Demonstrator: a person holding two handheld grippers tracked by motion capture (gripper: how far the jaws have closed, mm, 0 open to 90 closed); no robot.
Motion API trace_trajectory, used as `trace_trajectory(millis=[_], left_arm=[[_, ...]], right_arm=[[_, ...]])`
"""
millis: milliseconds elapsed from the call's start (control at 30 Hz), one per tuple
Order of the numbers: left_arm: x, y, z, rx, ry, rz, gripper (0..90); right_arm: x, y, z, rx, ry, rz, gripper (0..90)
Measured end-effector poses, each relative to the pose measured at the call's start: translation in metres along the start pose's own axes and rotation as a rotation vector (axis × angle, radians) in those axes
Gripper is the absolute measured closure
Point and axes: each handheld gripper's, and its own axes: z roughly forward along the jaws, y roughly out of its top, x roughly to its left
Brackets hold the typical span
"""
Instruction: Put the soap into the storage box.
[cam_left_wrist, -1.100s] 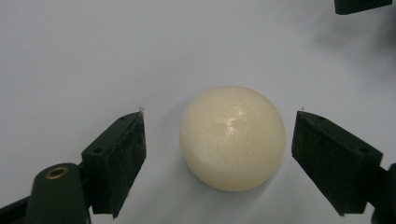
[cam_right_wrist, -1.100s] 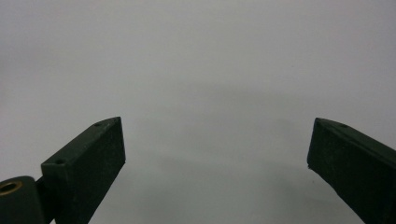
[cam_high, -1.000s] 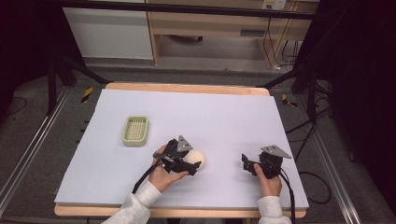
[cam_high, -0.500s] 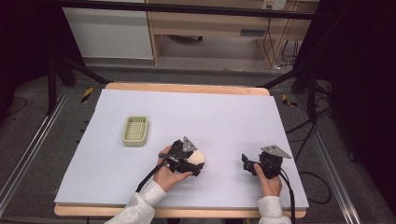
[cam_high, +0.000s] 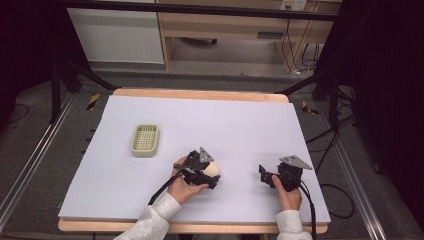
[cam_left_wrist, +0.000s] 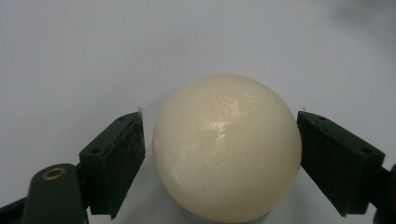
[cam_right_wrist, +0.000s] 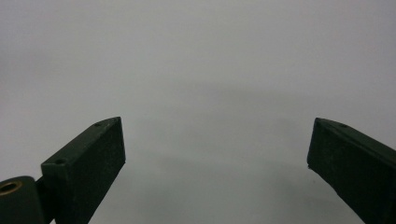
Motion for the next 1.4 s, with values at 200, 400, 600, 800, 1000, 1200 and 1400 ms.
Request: trace_trajectory(millis=[200,400,600,800,1000,1200,1400], left_arm=[[-0.0002,0.0001,0.0021,0.005,-0.003,-0.005,17.4],[0.0001,0.0,0.0043,0.014,-0.002,-0.006,18.1],[-0.0007,-0.0004,0.0066,0.02,-0.006,-0.005,19.7],[-0.0012,-0.0009,0.0078,0.029,-0.011,-0.005,22.8],[-0.0017,-0.0009,0.0075,0.029,-0.004,0.003,23.6],[-0.0017,-0.0005,0.0073,0.032,-0.003,0.002,23.8],[-0.0018,-0.0001,0.0068,0.036,0.003,0.005,23.9]], right_arm=[[0.0001,0.0,-0.0001,0.0,-0.001,0.0,4.6],[0.0,0.0,0.0,0.0,-0.001,0.0,4.6],[0.0,0.0,0.0001,0.001,0.0,-0.001,4.6],[0.0,0.0,0.0001,0.001,0.0,0.0,4.6],[0.0001,0.0,0.0001,0.0,-0.002,0.0,4.6],[-0.0001,0.0,0.0001,0.001,-0.001,0.001,4.6],[0.0001,0.0,0.0002,0.001,-0.003,0.0,4.6]])
